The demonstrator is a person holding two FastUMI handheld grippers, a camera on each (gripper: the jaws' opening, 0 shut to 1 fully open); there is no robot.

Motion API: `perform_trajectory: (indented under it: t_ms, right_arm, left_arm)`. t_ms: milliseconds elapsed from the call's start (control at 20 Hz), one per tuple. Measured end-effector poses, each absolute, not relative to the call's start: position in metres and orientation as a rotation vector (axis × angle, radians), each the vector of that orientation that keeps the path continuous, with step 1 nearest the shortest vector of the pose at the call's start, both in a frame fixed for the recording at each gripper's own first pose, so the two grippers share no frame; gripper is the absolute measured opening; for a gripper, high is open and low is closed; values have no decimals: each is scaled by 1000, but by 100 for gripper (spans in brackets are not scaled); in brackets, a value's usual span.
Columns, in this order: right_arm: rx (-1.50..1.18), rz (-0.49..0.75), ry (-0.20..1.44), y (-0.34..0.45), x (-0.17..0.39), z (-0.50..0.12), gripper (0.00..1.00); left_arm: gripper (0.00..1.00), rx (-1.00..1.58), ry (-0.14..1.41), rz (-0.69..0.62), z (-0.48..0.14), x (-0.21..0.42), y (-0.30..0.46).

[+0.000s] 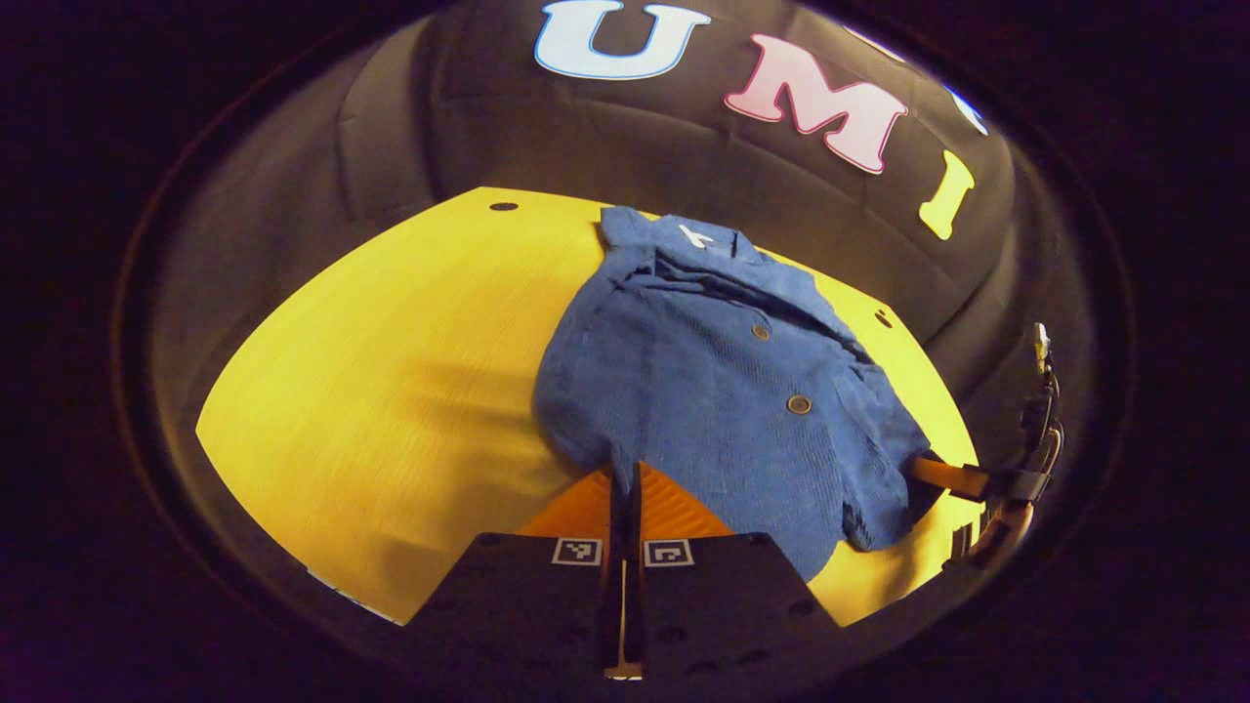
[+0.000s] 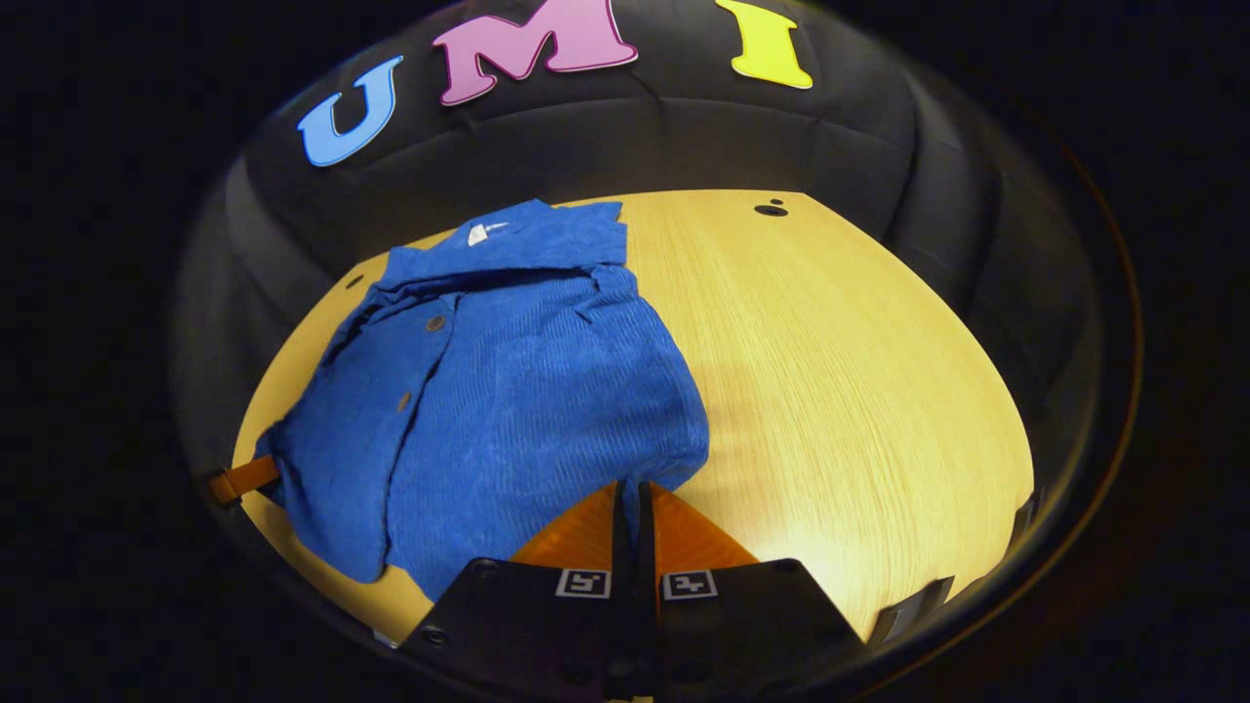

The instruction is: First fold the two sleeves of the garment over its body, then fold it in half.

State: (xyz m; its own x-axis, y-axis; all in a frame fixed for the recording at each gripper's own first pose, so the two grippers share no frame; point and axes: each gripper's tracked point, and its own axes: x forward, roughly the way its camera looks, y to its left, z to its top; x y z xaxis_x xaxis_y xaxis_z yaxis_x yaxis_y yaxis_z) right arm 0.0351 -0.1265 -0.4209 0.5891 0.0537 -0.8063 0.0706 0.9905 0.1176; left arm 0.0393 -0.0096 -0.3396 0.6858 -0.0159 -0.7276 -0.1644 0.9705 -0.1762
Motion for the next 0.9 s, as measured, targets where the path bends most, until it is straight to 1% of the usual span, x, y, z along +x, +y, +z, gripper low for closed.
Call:
perform_trajectory:
  t_ms: [150, 350, 500, 750, 900]
  right_arm:
    - [162, 42, 887, -110, 59, -395, 4]
    - [124, 78, 791, -105, 96, -366, 5]
    - [166, 96, 736, -95, 127, -357, 4]
    - [221, 113, 609, -77, 192, -330, 5]
    - [234, 126, 533, -74, 236, -311, 4]
  left_arm:
    - [0, -218, 776, 76, -333, 56, -10]
    - [0, -217, 707, 68, -315, 85, -14]
    - [0, -239, 654, 74, -295, 117, -14]
    - [0, -277, 510, 101, -256, 185, -1]
    - [0, -287, 474, 113, -241, 216, 2]
